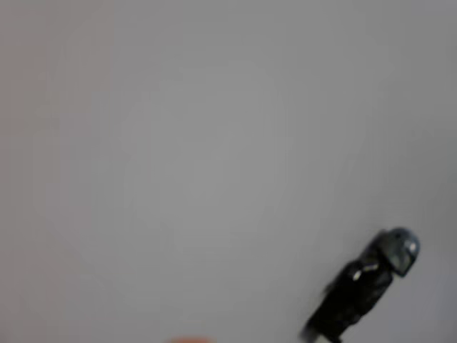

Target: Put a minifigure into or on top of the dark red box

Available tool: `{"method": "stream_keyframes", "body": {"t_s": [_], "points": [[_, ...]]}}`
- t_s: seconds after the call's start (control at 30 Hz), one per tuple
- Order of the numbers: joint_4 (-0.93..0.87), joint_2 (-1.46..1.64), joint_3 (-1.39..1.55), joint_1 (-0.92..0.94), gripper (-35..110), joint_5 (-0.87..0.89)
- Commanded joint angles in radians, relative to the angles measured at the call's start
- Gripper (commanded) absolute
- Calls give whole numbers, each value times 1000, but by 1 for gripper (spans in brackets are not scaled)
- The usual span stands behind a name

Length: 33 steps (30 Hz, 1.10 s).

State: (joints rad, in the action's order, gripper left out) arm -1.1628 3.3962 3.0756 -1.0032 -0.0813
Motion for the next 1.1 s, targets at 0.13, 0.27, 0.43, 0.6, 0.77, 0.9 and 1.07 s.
{"method": "stream_keyframes", "body": {"t_s": [0.13, 0.27, 0.43, 0.6, 0.77, 0.9, 1.07], "points": [[9, 15, -2, -11, 0, -6], [9, 15, -2, -11, 0, -6], [9, 15, -2, -11, 0, -6], [9, 15, -2, -11, 0, -6], [9, 15, -2, -11, 0, -6], [9, 15, -2, 2, 2, 11], [9, 15, -2, 87, 1, 144]]}}
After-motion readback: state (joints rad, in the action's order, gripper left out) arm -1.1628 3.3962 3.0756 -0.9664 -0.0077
